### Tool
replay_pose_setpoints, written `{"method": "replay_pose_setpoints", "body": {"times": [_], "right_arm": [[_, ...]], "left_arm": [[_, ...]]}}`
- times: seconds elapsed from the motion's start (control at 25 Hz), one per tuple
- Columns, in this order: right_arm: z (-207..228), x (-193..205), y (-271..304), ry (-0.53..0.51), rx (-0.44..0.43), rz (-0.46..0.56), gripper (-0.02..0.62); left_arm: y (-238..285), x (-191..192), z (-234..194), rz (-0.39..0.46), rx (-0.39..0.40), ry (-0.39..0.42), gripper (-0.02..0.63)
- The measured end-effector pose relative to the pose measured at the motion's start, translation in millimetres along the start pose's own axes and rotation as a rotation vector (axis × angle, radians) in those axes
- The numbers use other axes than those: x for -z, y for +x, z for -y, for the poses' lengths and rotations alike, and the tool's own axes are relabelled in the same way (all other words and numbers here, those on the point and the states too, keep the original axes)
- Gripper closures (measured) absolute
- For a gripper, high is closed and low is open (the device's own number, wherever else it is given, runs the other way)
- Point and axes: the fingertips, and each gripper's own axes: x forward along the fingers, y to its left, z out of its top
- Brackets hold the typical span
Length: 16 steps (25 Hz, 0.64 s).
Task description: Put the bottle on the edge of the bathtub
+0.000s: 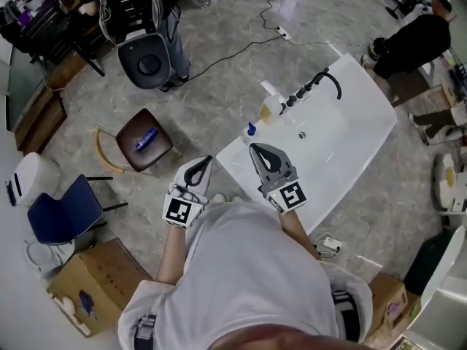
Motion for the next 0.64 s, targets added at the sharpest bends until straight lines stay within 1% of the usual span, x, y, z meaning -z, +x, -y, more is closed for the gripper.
{"method": "replay_pose_setpoints", "body": {"times": [0.08,0.32,0.48,0.64], "right_arm": [[-1.0,-0.6,2.2,-0.002,-0.012,0.005,0.595],[-6.8,-6.1,2.4,0.007,-0.019,-0.008,0.595],[1.7,-12.7,10.7,-0.024,-0.021,0.025,0.595],[7.2,-7.2,9.4,-0.042,-0.017,0.013,0.595]], "left_arm": [[0.8,-1.4,-2.8,-0.008,-0.002,0.012,0.611],[-1.5,-2.7,-2.2,-0.015,0.01,0.0,0.611],[11.1,-5.0,-8.1,-0.003,0.014,0.009,0.611],[19.9,1.9,-8.4,-0.011,0.008,-0.012,0.611]]}}
